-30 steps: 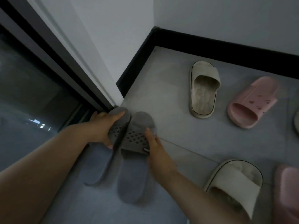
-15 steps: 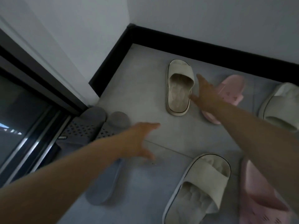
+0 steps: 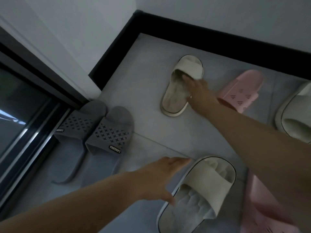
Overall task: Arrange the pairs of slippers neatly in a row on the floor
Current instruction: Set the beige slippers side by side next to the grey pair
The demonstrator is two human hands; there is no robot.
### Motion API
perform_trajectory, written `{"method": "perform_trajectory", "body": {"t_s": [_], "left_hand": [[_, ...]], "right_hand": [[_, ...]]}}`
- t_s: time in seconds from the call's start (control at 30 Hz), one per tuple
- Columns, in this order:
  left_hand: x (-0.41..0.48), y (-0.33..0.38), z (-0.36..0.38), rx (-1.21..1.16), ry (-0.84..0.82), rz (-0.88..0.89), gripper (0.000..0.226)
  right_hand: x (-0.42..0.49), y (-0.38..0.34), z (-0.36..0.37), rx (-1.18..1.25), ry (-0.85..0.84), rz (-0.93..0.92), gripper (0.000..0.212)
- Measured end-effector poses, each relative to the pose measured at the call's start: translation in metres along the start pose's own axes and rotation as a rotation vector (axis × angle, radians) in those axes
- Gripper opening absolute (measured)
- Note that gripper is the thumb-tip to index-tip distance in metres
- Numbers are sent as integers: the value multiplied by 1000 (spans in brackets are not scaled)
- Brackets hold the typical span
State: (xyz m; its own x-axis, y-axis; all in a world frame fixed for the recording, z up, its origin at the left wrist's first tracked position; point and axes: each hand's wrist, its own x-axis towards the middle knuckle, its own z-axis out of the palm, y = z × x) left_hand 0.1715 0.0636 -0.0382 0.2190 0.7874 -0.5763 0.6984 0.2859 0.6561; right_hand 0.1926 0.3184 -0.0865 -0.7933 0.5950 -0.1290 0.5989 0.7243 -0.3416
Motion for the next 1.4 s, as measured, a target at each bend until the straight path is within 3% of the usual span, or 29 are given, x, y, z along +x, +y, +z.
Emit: {"method": "perform_trajectory", "body": {"t_s": [0.07, 0.1, 0.23, 0.43, 0.63, 0.77, 0.83, 0.93, 1.13, 1.3, 1.4], "left_hand": [[3, 3, 4, 8, 10, 8, 103], [6, 6, 6, 10, 25, 5, 100], [22, 22, 12, 45, 113, 25, 81], [49, 45, 18, 382, 7, 141, 87], [39, 40, 17, 477, -9, -93, 79], [0, -8, -7, 528, 46, -234, 77], [-8, -29, -27, 572, 71, -242, 78], [-3, -45, -56, 460, 128, -311, 82], [17, -56, -88, 420, 165, -353, 85], [24, -50, -93, 531, 93, -340, 90], [21, -47, -98, 518, 71, -315, 92]], "right_hand": [[0, 5, -4, 152, 255, 109, 63], [4, 8, -8, 189, 298, 153, 65], [29, 18, -23, 273, 49, 258, 81], [14, 3, -14, 60, -37, 197, 57], [-22, 5, -39, 362, 183, 239, 58], [-72, 19, -53, 384, 289, 195, 55], [-104, 24, -48, 421, 256, 189, 53], [-154, 23, -33, 292, 132, 198, 54], [-243, -16, 8, 310, -274, 222, 72], [-250, -29, 25, 526, -139, 404, 71], [-256, -32, 29, 635, -151, 493, 68]]}}
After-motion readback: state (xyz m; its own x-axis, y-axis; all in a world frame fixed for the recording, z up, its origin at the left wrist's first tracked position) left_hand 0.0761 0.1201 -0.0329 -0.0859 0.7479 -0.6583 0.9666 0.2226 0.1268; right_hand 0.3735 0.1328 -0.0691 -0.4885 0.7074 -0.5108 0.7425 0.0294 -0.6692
